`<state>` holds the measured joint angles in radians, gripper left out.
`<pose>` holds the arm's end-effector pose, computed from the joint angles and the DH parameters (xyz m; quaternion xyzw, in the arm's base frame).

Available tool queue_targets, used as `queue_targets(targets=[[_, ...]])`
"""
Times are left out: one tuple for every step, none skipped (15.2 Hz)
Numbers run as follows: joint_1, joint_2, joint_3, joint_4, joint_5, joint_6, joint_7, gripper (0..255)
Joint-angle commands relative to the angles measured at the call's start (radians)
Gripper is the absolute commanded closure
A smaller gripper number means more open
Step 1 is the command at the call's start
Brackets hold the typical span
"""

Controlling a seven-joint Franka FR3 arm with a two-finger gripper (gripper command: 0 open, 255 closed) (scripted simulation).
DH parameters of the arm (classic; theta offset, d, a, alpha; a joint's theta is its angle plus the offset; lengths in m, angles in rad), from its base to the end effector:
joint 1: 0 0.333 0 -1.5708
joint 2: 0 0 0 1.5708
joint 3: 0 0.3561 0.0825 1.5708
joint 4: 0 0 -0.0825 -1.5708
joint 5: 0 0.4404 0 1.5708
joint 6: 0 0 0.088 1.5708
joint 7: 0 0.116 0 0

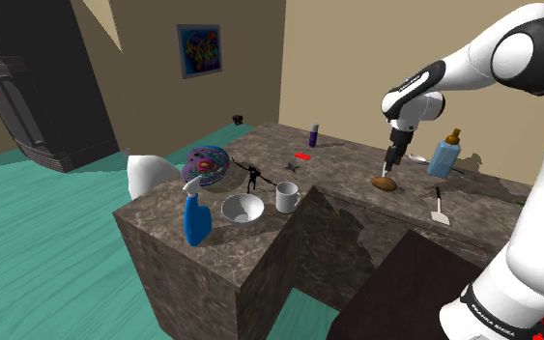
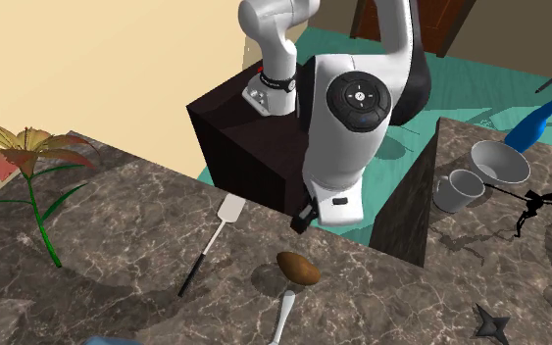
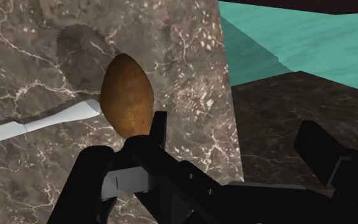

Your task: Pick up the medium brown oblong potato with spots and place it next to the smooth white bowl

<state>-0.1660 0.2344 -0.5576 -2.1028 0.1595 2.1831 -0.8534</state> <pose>0.4633 -0.3941 0.3068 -0.9982 -0.0178 0.0393 0.0405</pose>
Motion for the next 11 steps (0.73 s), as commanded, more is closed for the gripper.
queue_targets(targets=[[-0.038,0.106,0.013,0.078,0.064,0.002,-0.057,0],[-0.059,0.149,0.022,0.111,0.087,0.0,-0.078,0],[-0.08,0.19,0.03,0.146,0.107,-0.003,-0.098,0],[-0.101,0.232,0.039,0.182,0.126,-0.007,-0.116,0],[-0.123,0.273,0.048,0.22,0.143,-0.012,-0.132,0],[-0.144,0.314,0.057,0.259,0.159,-0.018,-0.146,0],[-0.166,0.355,0.067,0.299,0.173,-0.025,-0.158,0],[-0.188,0.396,0.076,0.341,0.186,-0.033,-0.169,0],[-0.208,0.435,0.085,0.383,0.196,-0.041,-0.178,0],[-0.21,0.441,0.088,0.379,0.2,-0.031,-0.18,0],[-0.211,0.448,0.091,0.376,0.203,-0.021,-0.182,0]])
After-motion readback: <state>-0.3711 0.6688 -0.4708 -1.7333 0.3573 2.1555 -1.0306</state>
